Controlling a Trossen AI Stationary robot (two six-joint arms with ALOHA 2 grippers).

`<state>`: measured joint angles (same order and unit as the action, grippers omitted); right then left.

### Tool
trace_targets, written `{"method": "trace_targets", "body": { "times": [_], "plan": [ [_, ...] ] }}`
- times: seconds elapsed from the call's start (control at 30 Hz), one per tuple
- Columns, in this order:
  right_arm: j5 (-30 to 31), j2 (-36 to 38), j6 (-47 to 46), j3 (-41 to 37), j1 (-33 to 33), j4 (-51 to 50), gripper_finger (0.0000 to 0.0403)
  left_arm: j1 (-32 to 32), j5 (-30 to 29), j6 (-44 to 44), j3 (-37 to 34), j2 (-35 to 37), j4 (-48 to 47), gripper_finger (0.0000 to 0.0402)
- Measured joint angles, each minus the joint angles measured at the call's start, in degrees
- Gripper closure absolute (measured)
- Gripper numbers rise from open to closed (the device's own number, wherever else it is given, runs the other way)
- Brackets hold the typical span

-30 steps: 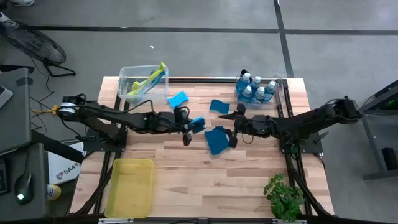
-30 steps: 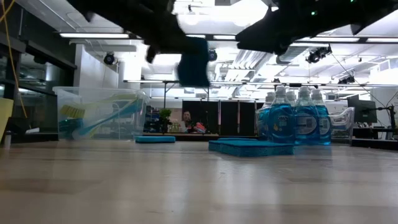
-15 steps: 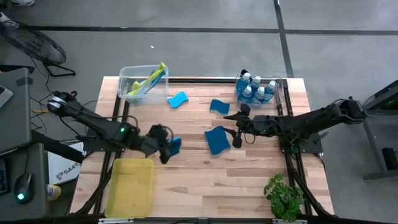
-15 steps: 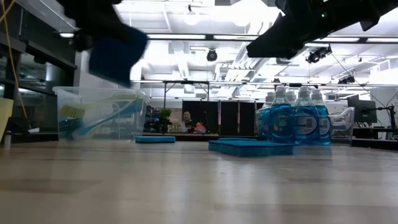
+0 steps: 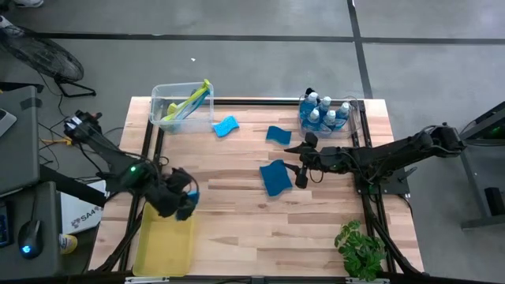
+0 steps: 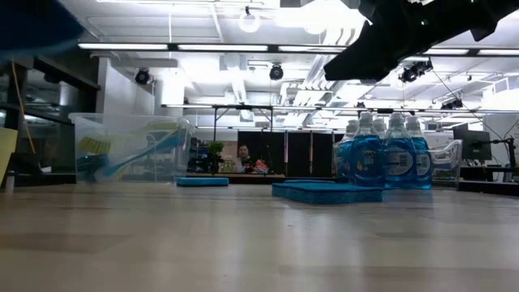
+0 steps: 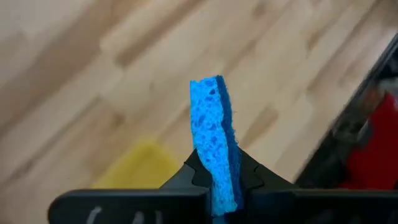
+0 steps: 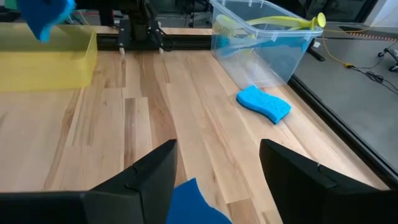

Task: Pick & Place Kitchen Sink Supplies
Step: Put the bottom right sponge into the yellow bin

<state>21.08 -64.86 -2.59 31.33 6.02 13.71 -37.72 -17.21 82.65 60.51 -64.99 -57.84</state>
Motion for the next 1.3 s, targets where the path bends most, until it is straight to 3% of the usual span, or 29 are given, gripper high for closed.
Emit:
{"method": "trace_targets", "body": {
  "times": [0.23, 0.4, 0.5, 0.8, 1.03, 1.3],
  "plan": [
    [-0.02, -0.02, 0.00, 0.00, 0.00, -1.17, 0.0181, -4.01, 13.03, 2.77, 4.88, -3.74, -10.95, 0.0397],
    [0.18, -0.02, 0.00, 0.00, 0.00, -1.11, 0.0181, -4.76, 25.34, -0.88, 4.83, -7.85, -12.88, 0.0396],
    [0.39, -0.02, 0.00, 0.00, 0.00, -1.08, 0.0181, -4.72, 28.54, -5.21, 4.81, -10.20, -12.52, 0.0396],
    [-0.01, -0.02, 0.00, 0.00, 0.00, -1.08, 0.0181, -4.68, 22.16, -30.74, 4.79, -16.59, -13.47, 0.0396],
    [-0.02, -0.02, 0.00, 0.00, 0.00, -1.09, 0.0181, -4.67, 16.37, -36.21, 4.76, -19.55, -15.35, 0.0396],
    [-0.02, -0.02, 0.00, 0.00, 0.00, -1.04, 0.0181, -4.63, 16.38, -38.91, 4.74, -22.81, -13.75, 0.0396]
  ]
}}
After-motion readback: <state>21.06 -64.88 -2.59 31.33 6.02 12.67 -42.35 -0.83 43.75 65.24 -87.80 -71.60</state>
